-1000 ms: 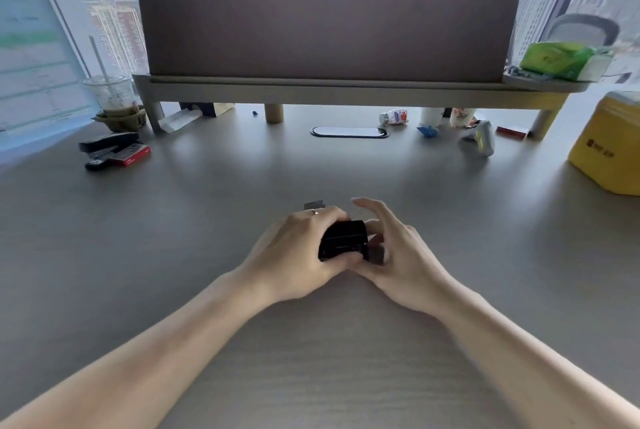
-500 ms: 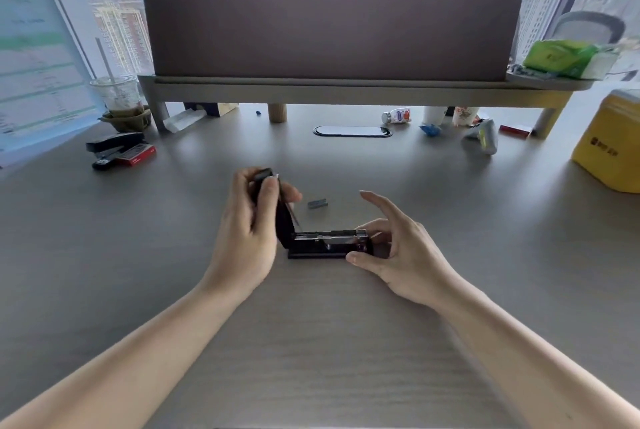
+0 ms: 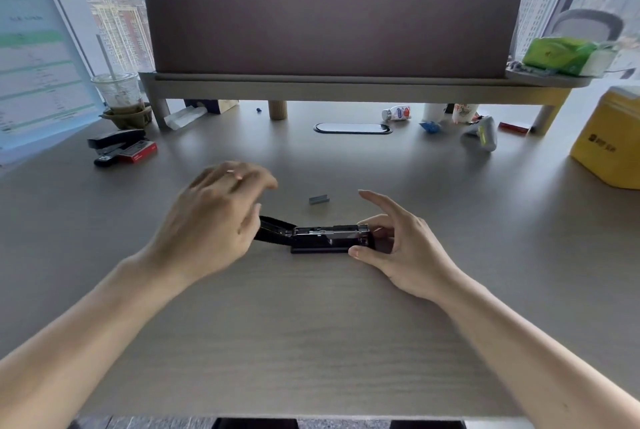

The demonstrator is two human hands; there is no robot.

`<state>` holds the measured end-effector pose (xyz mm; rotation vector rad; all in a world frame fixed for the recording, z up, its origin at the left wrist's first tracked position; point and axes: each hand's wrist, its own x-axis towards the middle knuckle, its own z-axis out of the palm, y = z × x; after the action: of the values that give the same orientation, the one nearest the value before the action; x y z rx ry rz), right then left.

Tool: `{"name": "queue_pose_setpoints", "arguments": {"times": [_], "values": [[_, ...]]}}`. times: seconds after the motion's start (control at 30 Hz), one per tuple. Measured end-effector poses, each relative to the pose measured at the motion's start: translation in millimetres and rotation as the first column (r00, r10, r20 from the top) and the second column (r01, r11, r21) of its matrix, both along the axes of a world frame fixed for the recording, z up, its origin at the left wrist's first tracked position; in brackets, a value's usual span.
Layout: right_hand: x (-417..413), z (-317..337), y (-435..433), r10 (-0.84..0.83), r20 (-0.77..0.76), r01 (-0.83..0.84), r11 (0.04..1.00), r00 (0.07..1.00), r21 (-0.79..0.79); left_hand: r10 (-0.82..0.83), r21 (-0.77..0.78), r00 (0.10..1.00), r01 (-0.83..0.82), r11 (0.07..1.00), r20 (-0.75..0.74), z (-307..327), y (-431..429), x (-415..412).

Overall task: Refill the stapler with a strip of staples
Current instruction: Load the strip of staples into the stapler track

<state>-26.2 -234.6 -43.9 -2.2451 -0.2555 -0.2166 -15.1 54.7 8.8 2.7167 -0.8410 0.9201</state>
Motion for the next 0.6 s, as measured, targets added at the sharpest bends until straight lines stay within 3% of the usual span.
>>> {"name": "queue_pose_setpoints", "arguments": {"times": [0.07, 0.13, 0.2, 0.6], "values": [[-1, 0, 0, 0.002, 0.002, -0.002, 1.0, 1.0, -0.006, 0.015, 0.244, 0.989, 0.02, 0.97, -0.144, 15, -12, -4], [-1, 1, -1, 0.007, 0.0, -0.007, 1.0, 1.0, -0.005, 0.065, 0.281, 0.948, 0.027, 0.959, -0.312, 18, -23, -2], [-1, 0, -2, 0.011, -0.001, -0.011, 1.0, 1.0, -0.002, 0.083, 0.291, 0.921, 0.033, 0.956, -0.38, 13, -26, 4], [0, -1, -4, 0.01, 0.007, -0.01, 1.0, 1.0, -0.021, -0.113, -0.118, 0.834, 0.058, 0.991, -0.54, -21, -12, 17]]}}
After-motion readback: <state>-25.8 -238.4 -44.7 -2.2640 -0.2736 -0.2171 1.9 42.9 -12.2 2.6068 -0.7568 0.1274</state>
